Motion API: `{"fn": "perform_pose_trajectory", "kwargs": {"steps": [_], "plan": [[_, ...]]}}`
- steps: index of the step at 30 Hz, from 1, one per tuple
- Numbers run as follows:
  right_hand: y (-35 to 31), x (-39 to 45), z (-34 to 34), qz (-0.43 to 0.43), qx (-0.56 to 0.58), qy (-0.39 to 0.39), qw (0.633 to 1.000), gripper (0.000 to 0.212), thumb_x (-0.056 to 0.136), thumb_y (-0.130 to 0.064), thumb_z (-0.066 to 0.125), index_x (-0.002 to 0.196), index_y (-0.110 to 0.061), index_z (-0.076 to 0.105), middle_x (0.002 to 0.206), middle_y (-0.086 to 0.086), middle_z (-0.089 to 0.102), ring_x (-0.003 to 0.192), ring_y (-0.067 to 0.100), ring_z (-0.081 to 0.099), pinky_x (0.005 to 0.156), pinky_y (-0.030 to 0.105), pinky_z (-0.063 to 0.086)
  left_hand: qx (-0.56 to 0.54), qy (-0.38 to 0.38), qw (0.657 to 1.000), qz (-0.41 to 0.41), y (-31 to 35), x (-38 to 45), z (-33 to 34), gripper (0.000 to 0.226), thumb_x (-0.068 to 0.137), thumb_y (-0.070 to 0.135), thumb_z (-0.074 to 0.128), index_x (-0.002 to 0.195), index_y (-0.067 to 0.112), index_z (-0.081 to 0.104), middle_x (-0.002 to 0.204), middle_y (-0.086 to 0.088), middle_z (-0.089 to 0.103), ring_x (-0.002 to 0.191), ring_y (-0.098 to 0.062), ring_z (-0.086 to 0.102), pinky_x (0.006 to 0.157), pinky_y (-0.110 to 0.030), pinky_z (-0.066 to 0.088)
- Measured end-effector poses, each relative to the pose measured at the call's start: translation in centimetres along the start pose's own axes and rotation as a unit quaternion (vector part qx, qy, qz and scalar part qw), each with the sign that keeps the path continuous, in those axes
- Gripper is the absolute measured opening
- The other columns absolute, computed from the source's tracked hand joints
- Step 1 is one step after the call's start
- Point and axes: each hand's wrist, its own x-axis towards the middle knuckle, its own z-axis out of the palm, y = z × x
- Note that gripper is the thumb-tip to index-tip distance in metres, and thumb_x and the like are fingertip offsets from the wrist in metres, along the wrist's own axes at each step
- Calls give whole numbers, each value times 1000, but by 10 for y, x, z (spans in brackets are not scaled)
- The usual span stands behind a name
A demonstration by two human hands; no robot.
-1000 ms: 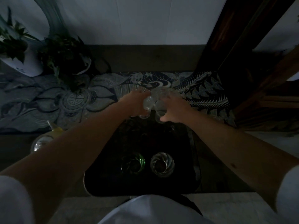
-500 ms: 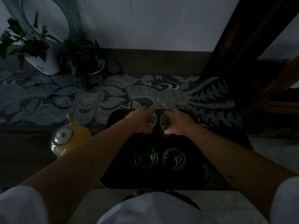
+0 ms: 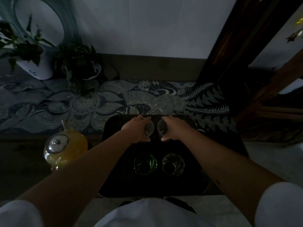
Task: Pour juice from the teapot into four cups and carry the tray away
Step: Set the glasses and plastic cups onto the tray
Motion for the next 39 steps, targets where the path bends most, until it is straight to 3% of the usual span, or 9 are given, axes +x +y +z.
{"fn": "perform_pose_trajectory", "kwargs": {"steps": [6, 12, 16, 20, 30, 39], "plan": [[-2, 0, 3, 21, -13, 2, 1000, 107, 64, -45, 84, 149, -23, 22, 154, 6, 31, 140, 38, 26, 105, 54, 38, -9, -6, 1000, -9, -3, -3, 5, 117, 70, 53, 78, 154, 25, 2, 163, -6, -3, 149, -32, 2, 117, -50, 22], [-6, -3, 8, 43, -1, -5, 999, 116, 64, -44, 84, 152, -19, 11, 162, 7, 13, 144, 36, 23, 110, 51, 34, 44, 12, 999, -9, 4, -9, 13, 121, 69, 62, 74, 154, 24, -5, 161, -9, -19, 146, -36, -18, 117, -57, 5], [-4, -8, 10, 49, -3, -26, 998, 123, 67, -49, 81, 152, -30, -4, 163, 4, -11, 146, 43, 4, 112, 59, 26, 26, 24, 999, -15, 7, -15, 13, 122, 68, 65, 72, 153, 25, -7, 160, -8, -22, 147, -34, -19, 117, -56, 4], [1, -21, 13, 61, 8, -18, 998, 122, 68, -54, 77, 150, -36, -12, 160, -1, -24, 147, 40, -9, 110, 66, 22, -2, 52, 998, -24, 4, -26, 9, 115, 71, 71, 63, 153, 28, -5, 162, -7, -18, 147, -32, -17, 117, -55, 3], [-12, -52, 9, 62, 11, 81, 995, 119, 61, -85, 54, 151, -34, -4, 163, 4, -16, 148, 35, -11, 115, 61, 14, 17, 133, 990, -44, -23, -80, -4, 102, 72, 87, 36, 152, 35, 1, 163, -8, -8, 148, -35, -13, 118, -55, 4], [-49, -78, 34, 30, -13, 100, 994, 111, 65, -92, 31, 151, -33, -7, 161, 1, -23, 146, 27, -22, 116, 58, 2, 18, 147, 988, -50, -38, -125, 3, 93, 78, 80, 38, 152, 36, 2, 163, -6, -5, 149, -32, -12, 118, -54, 5]]}}
